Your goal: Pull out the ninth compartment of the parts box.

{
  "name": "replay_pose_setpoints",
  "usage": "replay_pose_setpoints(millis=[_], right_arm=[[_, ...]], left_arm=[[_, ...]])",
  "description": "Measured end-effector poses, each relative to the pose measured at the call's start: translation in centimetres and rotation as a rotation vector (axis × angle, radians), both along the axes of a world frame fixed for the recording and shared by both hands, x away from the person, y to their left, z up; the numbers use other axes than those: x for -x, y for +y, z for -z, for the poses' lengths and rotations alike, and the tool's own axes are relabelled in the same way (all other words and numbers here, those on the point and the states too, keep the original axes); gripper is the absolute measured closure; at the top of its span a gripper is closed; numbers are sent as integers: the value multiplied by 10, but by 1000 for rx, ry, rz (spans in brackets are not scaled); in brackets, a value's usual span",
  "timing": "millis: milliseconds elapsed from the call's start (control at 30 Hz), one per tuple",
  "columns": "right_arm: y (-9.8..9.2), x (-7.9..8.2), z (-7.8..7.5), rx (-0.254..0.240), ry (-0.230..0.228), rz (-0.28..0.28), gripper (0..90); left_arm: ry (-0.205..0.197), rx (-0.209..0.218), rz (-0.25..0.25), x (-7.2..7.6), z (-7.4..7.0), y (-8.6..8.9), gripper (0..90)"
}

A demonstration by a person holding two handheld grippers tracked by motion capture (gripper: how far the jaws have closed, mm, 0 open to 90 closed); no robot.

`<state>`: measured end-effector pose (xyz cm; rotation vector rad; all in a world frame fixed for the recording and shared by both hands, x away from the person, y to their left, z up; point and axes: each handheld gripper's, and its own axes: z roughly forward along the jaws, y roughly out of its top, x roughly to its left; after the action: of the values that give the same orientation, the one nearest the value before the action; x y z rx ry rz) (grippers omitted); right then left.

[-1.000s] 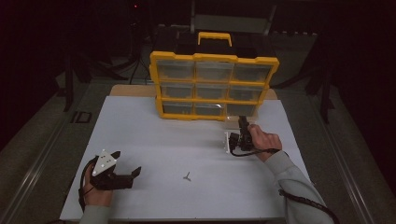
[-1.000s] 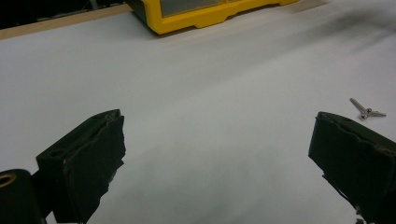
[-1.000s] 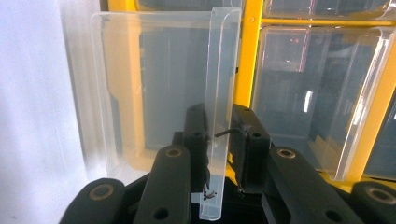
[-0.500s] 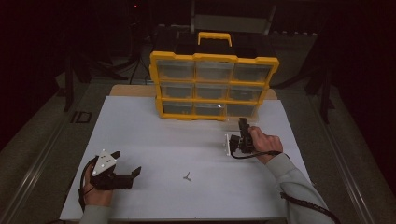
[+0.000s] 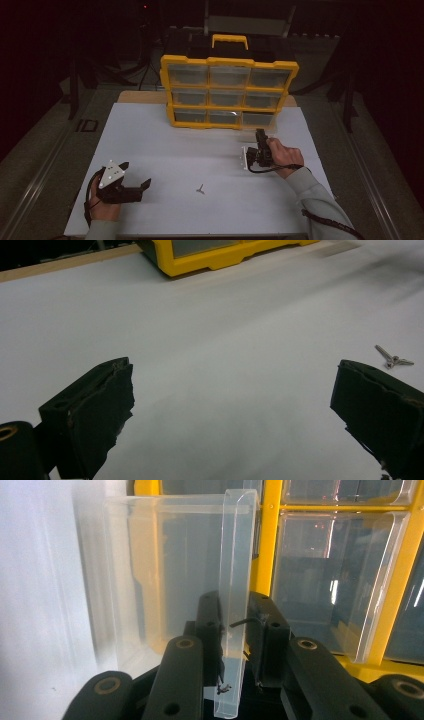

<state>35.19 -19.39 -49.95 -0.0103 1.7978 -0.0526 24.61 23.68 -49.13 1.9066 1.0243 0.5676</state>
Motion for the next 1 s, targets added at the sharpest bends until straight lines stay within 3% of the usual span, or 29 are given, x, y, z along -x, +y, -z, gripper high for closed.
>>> replay_pose_setpoints(millis=[200,400,567,733,1000], right_arm=[[-1,2,-2,-14,18,-4,758],[-3,0,-13,-130,101,5,689],[-8,-2,-25,-288,217,13,580],[-13,-4,-36,-435,299,7,520],[-27,-7,-54,-764,434,1,471]], left_arm=[[2,-2,-1,0,0,0,41],[6,-2,-6,0,0,0,41],[6,-2,-7,0,0,0,42],[6,-2,-6,0,0,0,42],[6,-1,-8,0,0,0,42]])
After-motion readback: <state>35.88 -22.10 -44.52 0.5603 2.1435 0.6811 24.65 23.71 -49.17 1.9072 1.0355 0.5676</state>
